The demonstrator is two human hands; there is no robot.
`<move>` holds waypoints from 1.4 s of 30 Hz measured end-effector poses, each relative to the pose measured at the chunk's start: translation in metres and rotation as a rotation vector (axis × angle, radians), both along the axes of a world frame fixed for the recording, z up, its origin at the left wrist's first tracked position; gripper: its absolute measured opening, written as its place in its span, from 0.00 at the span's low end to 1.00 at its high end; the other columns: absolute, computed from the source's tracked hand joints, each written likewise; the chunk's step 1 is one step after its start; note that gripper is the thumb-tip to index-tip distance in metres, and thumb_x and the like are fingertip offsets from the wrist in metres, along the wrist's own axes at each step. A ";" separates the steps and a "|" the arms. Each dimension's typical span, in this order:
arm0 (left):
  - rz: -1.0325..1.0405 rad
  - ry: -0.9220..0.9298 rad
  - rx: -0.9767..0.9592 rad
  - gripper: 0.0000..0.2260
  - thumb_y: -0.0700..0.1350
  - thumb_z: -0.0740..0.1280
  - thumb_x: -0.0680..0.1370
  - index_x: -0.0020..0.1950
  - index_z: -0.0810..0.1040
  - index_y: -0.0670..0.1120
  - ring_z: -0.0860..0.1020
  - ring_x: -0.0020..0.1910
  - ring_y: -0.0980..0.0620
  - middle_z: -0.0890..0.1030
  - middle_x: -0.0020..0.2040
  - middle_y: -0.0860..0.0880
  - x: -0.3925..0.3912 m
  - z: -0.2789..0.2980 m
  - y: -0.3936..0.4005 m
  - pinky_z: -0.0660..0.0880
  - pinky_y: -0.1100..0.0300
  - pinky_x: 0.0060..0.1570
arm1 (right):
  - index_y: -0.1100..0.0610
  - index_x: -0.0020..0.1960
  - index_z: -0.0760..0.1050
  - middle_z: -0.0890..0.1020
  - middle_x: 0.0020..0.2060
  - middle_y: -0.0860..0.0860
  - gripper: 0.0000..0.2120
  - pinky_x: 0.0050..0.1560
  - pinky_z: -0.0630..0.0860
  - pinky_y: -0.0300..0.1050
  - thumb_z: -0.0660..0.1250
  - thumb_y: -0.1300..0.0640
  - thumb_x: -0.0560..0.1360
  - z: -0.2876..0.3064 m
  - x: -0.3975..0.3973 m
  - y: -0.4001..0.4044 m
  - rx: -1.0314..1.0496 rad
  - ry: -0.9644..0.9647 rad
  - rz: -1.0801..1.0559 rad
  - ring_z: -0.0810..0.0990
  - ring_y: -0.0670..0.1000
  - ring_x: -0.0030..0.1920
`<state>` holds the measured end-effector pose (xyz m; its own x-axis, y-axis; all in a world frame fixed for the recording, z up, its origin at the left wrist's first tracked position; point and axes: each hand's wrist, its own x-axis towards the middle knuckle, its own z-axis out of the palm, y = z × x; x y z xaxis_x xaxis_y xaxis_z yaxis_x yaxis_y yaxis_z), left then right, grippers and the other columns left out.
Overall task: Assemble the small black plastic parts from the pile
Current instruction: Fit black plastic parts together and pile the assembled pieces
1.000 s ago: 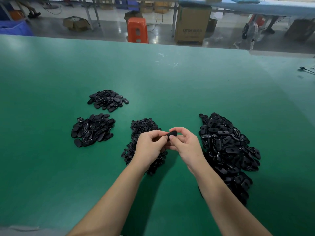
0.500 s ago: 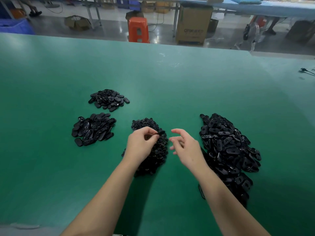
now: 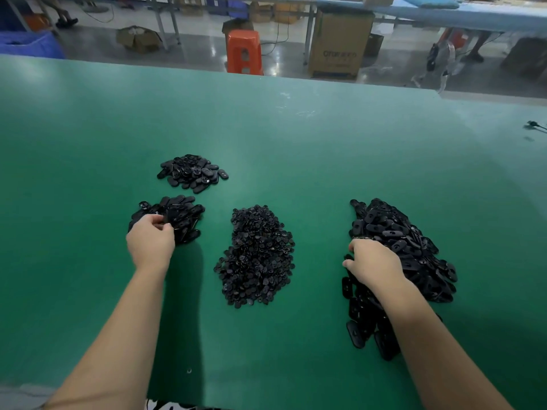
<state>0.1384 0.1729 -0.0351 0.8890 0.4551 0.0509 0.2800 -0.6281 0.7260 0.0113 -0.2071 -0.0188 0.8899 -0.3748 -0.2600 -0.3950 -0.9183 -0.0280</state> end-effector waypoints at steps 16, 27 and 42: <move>-0.428 0.000 -0.033 0.06 0.44 0.67 0.81 0.50 0.83 0.51 0.71 0.23 0.59 0.81 0.36 0.55 -0.032 -0.014 -0.037 0.64 0.70 0.22 | 0.53 0.61 0.76 0.81 0.55 0.50 0.11 0.46 0.75 0.46 0.64 0.55 0.79 -0.002 -0.003 0.008 0.032 -0.105 -0.020 0.80 0.54 0.51; -0.711 0.407 0.216 0.04 0.46 0.71 0.79 0.46 0.82 0.55 0.78 0.45 0.58 0.83 0.46 0.55 -0.025 0.002 -0.012 0.72 0.63 0.41 | 0.57 0.57 0.82 0.84 0.42 0.49 0.09 0.37 0.75 0.41 0.68 0.60 0.78 0.014 0.001 0.010 0.833 -0.548 -0.311 0.77 0.45 0.33; -0.813 0.423 0.299 0.08 0.47 0.77 0.75 0.43 0.78 0.54 0.78 0.41 0.57 0.80 0.41 0.55 -0.033 0.003 -0.029 0.72 0.61 0.38 | 0.66 0.55 0.77 0.84 0.44 0.63 0.10 0.42 0.83 0.42 0.63 0.75 0.77 0.003 -0.001 0.051 1.581 -0.541 -0.557 0.87 0.57 0.44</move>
<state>0.1049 0.1438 -0.0323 0.8980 -0.2882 -0.3325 -0.1208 -0.8880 0.4436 0.0108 -0.1560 -0.0159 0.8570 -0.3400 -0.3873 -0.2695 0.3449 -0.8991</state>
